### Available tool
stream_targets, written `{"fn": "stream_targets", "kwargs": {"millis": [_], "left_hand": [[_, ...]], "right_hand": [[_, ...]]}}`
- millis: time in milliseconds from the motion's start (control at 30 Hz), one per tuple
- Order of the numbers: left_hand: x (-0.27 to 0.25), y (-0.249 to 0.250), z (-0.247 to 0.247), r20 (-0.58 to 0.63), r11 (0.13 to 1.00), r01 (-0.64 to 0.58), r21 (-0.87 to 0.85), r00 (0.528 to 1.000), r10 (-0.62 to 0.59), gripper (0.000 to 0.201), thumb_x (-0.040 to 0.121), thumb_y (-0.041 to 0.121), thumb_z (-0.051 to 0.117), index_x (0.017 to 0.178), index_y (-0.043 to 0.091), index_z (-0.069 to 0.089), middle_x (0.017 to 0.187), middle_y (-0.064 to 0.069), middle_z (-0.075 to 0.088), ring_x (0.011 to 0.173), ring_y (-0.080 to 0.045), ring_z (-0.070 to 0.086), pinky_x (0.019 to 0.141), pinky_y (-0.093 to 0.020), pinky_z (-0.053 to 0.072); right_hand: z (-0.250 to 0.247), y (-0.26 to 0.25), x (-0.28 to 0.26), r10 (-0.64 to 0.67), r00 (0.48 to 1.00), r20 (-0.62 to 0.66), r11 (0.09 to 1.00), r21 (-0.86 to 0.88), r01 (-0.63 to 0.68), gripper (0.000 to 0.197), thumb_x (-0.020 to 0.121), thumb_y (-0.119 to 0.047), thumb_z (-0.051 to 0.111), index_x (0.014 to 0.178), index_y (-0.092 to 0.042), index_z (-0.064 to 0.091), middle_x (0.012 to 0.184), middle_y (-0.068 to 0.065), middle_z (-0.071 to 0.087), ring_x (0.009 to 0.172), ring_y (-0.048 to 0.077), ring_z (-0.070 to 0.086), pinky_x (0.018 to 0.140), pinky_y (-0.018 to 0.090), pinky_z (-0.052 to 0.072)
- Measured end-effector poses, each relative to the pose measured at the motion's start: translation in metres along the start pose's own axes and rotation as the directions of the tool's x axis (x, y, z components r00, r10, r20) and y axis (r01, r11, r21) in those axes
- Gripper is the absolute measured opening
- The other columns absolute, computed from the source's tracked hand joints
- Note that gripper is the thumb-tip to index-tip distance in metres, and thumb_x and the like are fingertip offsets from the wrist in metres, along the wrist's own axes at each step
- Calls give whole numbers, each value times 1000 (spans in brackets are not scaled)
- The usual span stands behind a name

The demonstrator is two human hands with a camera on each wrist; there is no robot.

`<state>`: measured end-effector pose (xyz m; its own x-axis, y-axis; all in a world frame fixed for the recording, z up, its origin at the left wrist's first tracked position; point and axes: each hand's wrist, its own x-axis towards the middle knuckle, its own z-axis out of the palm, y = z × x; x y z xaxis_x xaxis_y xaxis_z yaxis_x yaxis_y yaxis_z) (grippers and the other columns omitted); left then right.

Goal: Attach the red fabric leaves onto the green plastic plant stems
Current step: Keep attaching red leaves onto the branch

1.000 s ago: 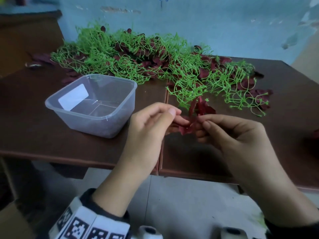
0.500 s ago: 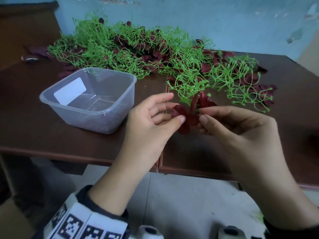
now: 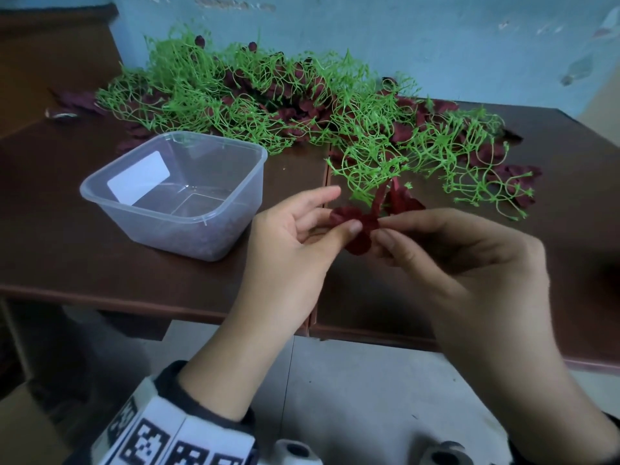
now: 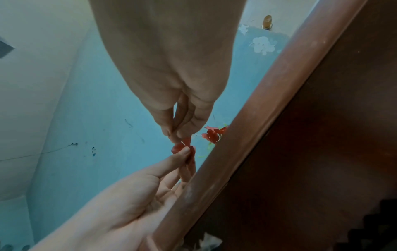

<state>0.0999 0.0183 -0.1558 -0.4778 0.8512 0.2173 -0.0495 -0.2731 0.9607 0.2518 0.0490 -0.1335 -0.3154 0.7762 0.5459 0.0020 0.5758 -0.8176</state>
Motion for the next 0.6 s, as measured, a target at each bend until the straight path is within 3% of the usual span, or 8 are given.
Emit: {"fn": "stream_targets", "kwargs": {"millis": [100,167,267,400,500,600], "left_hand": [[-3,1,0,23,1000,7,4,1000,-7,21,81,0,79,96,14,74,86,-4,80,83,-15,76,80,-23,56],[-5,3,1,46,1000,7,0,999,-7,20,80,-1,79,91,15,72,83,-4,80,81,-14,77,75,-20,56],[-5,5,0,75,999,13,-29,997,-11,21,78,-1,79,90,15,71,86,-6,80,85,-16,77,76,-21,57],[-5,8,-1,96,994,53,-99,994,-44,23,72,12,80,93,12,70,87,-7,80,84,-16,75,77,-23,58],[-5,9,-3,159,992,86,-93,985,-71,18,80,8,76,97,12,71,87,-5,79,83,-13,74,73,-20,56],[-5,9,-4,183,992,95,-86,980,-78,18,84,2,73,97,13,71,88,-6,79,84,-13,74,73,-19,56]], "right_hand": [[-2,2,2,-52,998,37,993,-103,55,14,80,-4,80,87,-17,78,84,1,72,74,7,68,65,15,51],[-4,6,4,-18,998,64,995,-96,24,18,76,-6,81,87,-20,79,91,10,68,85,4,63,66,15,51],[-4,12,6,27,997,79,998,-53,-23,18,72,-8,83,83,-22,79,89,11,70,102,8,59,71,23,54],[-5,12,6,70,996,49,994,-87,-65,11,74,-10,83,80,-18,79,97,10,67,86,9,66,69,31,59],[-6,13,7,81,997,16,993,-81,-80,10,76,-11,82,80,-19,78,97,6,69,82,18,70,74,43,60],[-6,14,9,115,993,10,993,-38,-114,8,77,-10,81,80,-17,78,96,6,71,83,20,71,78,42,60]]}}
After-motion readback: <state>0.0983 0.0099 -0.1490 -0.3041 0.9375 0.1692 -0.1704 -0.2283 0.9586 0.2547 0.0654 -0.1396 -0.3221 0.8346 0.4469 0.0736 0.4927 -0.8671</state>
